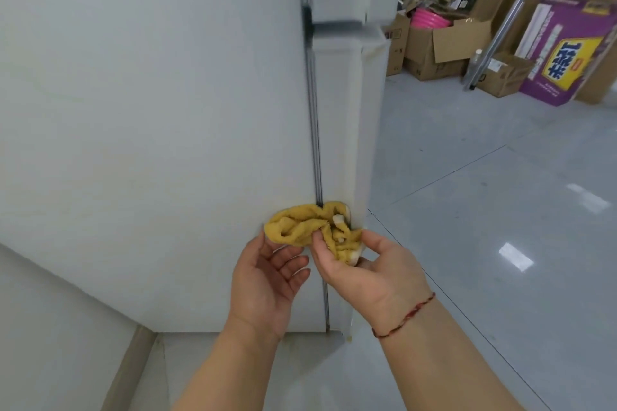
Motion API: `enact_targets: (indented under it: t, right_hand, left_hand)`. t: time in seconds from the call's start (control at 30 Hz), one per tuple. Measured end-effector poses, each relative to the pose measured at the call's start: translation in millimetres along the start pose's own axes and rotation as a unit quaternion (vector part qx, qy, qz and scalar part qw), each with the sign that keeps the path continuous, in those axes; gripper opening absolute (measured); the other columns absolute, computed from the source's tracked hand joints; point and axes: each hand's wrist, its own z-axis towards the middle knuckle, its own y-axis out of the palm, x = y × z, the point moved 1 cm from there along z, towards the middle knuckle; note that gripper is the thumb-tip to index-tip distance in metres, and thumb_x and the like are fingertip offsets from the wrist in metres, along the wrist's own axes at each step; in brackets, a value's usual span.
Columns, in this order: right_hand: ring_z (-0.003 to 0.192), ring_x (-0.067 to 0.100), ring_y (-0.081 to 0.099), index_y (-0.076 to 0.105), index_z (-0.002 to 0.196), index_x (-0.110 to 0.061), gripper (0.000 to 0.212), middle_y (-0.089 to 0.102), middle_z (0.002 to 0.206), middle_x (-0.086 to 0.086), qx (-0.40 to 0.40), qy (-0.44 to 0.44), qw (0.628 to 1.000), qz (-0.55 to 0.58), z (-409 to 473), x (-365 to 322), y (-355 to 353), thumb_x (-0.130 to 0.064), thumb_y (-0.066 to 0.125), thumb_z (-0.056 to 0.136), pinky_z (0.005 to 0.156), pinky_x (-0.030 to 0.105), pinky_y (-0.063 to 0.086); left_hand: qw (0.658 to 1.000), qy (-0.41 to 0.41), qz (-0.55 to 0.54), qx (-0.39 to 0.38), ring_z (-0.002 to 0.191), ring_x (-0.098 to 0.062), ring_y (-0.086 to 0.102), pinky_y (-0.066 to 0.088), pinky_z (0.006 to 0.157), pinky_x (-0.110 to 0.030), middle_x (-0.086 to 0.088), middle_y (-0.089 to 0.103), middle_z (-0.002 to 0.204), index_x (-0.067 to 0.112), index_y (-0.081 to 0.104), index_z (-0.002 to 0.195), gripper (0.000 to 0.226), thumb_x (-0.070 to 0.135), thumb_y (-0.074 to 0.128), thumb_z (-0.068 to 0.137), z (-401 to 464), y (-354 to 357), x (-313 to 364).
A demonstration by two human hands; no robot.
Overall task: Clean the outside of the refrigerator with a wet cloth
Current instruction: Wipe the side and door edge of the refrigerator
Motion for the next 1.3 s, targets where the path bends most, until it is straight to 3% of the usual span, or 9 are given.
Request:
enact_targets:
  t: [0.27,0.43,0.57,0.7,0.83,1.0,1.1,1.2,1.3]
  right_hand:
    - [0.118,0.048,0.049,0.053,0.116,0.012,0.033,0.055,0.120,0.033,-0.021,0.024,0.999,0.006,-92,32,101,-0.012,0.048,0.094,0.081,0.056,0.046]
    - [0.104,0.046,0.058,0.060,0.110,0.009,0.029,0.064,0.109,0.030,-0.034,0.020,0.999,-0.032,-136,47,142,-0.013,0.048,0.095,0.076,0.055,0.049]
    - [0.094,0.041,0.064,0.065,0.105,0.004,0.028,0.069,0.100,0.026,-0.045,0.015,0.995,-0.093,-169,56,162,-0.015,0.046,0.094,0.074,0.051,0.056]
    - [0.097,0.039,0.065,0.066,0.106,0.001,0.030,0.069,0.104,0.024,-0.049,-0.006,0.985,-0.167,-184,54,171,-0.015,0.044,0.094,0.086,0.048,0.051]
    - [0.103,0.037,0.065,0.065,0.111,-0.001,0.032,0.069,0.107,0.021,-0.048,-0.035,0.956,-0.287,-200,44,178,-0.016,0.042,0.096,0.088,0.047,0.051]
    - [0.104,0.032,0.066,0.068,0.112,-0.004,0.041,0.069,0.111,0.017,-0.037,-0.055,0.884,-0.464,-213,29,186,-0.025,0.042,0.089,0.092,0.045,0.049]
    - [0.088,0.026,0.064,0.069,0.095,-0.014,0.035,0.069,0.097,0.013,-0.023,-0.073,0.848,-0.524,-221,16,187,-0.036,0.043,0.089,0.085,0.039,0.047]
    - [0.081,0.023,0.061,0.066,0.091,-0.016,0.031,0.066,0.083,0.008,-0.012,-0.091,0.830,-0.550,-230,-4,184,-0.040,0.047,0.089,0.079,0.036,0.047]
    - [0.068,0.017,0.060,0.062,0.081,-0.017,0.020,0.062,0.069,0.001,-0.001,-0.115,0.824,-0.555,-245,-34,179,-0.032,0.052,0.089,0.069,0.032,0.047]
  left_hand:
    - [0.998,0.064,0.005,-0.011,0.061,-0.021,0.058,0.049,0.058,-0.029,-0.011,0.063,0.073,0.009,0.067,0.091,0.028,0.031,0.054,0.078,-69,90,96]
    - [0.996,0.093,0.004,-0.010,0.064,-0.023,0.057,0.049,0.061,-0.031,-0.012,0.063,0.074,0.009,0.067,0.087,0.027,0.030,0.055,0.077,-102,132,144]
    - [0.997,0.065,-0.018,-0.033,0.073,-0.023,0.068,0.056,0.067,-0.032,-0.009,0.071,0.081,0.015,0.076,0.076,0.042,0.033,0.044,0.095,-128,157,172]
    - [1.000,0.001,-0.002,-0.026,0.089,-0.029,0.069,0.057,0.073,-0.035,-0.015,0.072,0.098,0.009,0.075,0.096,0.052,0.051,0.048,0.084,-142,168,186]
    - [0.997,-0.046,0.048,-0.045,0.096,-0.028,0.070,0.053,0.078,-0.037,-0.015,0.072,0.110,0.008,0.068,0.113,0.061,0.055,0.047,0.080,-167,182,194]
    - [0.983,-0.056,0.152,-0.083,0.090,-0.029,0.069,0.051,0.076,-0.038,-0.013,0.071,0.104,0.004,0.061,0.105,0.043,0.035,0.070,0.076,-184,185,196]
    - [0.965,-0.065,0.232,-0.106,0.072,-0.026,0.064,0.049,0.055,-0.031,-0.013,0.066,0.085,0.012,0.052,0.094,0.046,0.022,0.080,0.060,-188,188,188]
    - [0.942,-0.063,0.297,-0.141,0.079,-0.026,0.060,0.051,0.059,-0.031,-0.014,0.064,0.089,0.010,0.050,0.096,0.061,0.020,0.086,0.048,-188,198,171]
    - [0.924,-0.068,0.335,-0.171,0.081,-0.024,0.057,0.051,0.068,-0.036,-0.009,0.063,0.085,0.010,0.050,0.095,0.053,0.007,0.083,0.053,-184,218,150]
